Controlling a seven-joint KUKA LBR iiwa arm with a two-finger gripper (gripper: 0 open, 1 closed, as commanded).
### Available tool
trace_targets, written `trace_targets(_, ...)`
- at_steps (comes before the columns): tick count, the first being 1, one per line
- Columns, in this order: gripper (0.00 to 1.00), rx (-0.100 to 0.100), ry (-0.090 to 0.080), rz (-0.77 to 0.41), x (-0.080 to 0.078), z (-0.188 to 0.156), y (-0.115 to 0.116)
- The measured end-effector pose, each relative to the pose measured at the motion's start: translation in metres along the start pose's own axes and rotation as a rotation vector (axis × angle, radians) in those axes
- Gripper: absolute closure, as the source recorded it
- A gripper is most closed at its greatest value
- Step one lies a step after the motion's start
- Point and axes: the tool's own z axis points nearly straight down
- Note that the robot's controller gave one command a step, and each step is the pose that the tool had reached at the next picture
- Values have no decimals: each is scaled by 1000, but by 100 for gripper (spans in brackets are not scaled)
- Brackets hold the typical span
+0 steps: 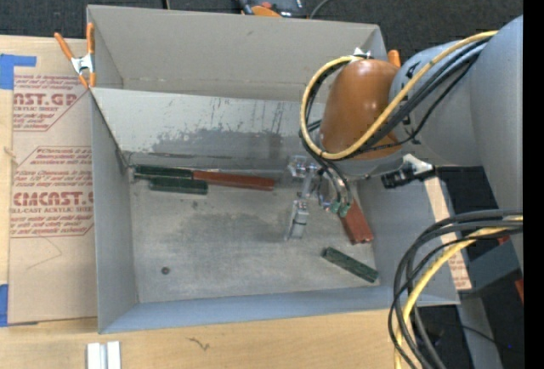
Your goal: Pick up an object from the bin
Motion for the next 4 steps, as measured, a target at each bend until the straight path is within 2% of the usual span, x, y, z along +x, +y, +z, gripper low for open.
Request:
trace_targets(1, 0, -5, 2, 46, 0, 13, 11)
trace_targets(2, 0, -6, 1, 229, -6, 24, 70)
trace_targets(3, 100, -4, -5, 232, -9, 22, 67)
trace_targets(4, 100, -5, -3, 120, -4, -40, 62)
